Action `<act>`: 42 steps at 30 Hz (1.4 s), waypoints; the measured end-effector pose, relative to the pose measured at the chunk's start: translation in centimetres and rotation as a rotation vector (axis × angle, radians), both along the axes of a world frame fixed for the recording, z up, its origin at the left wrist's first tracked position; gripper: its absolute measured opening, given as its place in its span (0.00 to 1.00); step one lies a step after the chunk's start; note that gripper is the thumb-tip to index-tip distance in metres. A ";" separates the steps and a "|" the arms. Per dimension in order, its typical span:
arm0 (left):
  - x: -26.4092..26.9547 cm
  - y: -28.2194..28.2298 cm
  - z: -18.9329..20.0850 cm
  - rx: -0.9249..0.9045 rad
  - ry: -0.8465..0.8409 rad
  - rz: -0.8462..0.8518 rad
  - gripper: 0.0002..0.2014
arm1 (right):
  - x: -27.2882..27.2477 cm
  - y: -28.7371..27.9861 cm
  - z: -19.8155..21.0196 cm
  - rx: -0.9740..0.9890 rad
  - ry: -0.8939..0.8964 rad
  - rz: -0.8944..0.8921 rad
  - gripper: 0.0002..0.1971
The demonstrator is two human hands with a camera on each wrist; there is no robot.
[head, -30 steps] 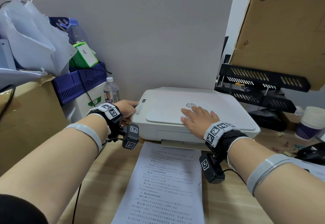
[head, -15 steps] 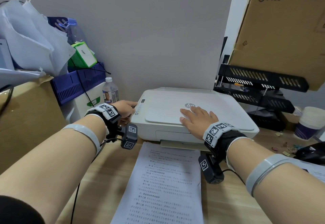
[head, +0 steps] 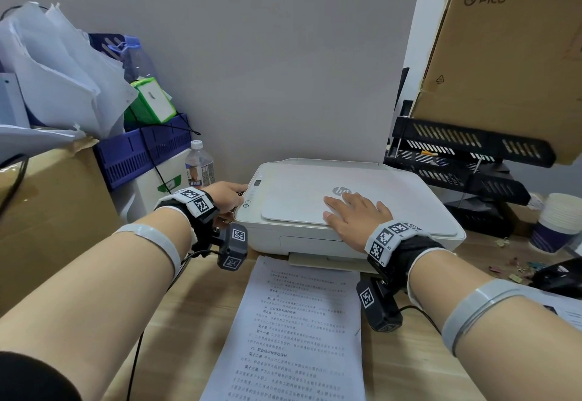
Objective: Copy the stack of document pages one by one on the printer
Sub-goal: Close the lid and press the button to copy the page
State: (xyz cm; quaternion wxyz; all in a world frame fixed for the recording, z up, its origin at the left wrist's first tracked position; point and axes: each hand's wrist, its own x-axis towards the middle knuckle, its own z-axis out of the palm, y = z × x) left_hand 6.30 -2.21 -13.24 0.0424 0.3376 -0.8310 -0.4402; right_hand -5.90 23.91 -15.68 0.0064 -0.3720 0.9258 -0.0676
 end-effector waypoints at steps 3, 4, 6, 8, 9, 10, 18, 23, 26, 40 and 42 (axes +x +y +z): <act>0.1 0.2 0.2 -0.007 -0.006 -0.009 0.21 | -0.1 0.1 0.0 0.003 0.002 0.003 0.27; 0.1 0.3 0.3 -0.009 -0.006 -0.009 0.22 | -0.1 0.1 -0.1 0.007 0.001 0.004 0.27; 0.2 0.3 0.3 0.000 -0.005 -0.003 0.21 | -0.4 0.0 -0.1 0.017 -0.007 0.006 0.28; 0.2 0.2 0.1 0.058 0.017 -0.002 0.21 | -0.6 0.0 -0.1 0.033 -0.014 0.010 0.29; 0.1 0.2 -0.1 0.090 0.029 0.000 0.21 | -0.8 0.0 -0.1 0.047 -0.015 0.016 0.30; 0.1 0.1 -0.2 0.105 0.039 0.010 0.21 | -0.9 0.0 -0.1 0.063 -0.015 0.024 0.32; 0.5 1.3 0.3 0.081 0.026 0.008 0.18 | -0.9 0.5 2.0 0.072 -0.032 0.100 0.37; 0.3 1.5 1.0 -0.248 -0.117 -0.109 0.14 | -0.4 0.8 3.2 0.023 -0.024 0.126 0.33; -0.1 1.5 1.9 -0.523 -0.150 -0.097 0.10 | 0.3 0.8 4.1 0.079 0.088 0.130 0.26; -3.3 3.4 6.5 0.138 0.437 -0.060 0.18 | -0.9 -0.6 11.0 -0.237 0.551 0.083 0.16; -4.5 3.2 7.5 0.196 0.544 -0.021 0.16 | -1.2 -1.4 12.3 -0.353 0.648 0.019 0.09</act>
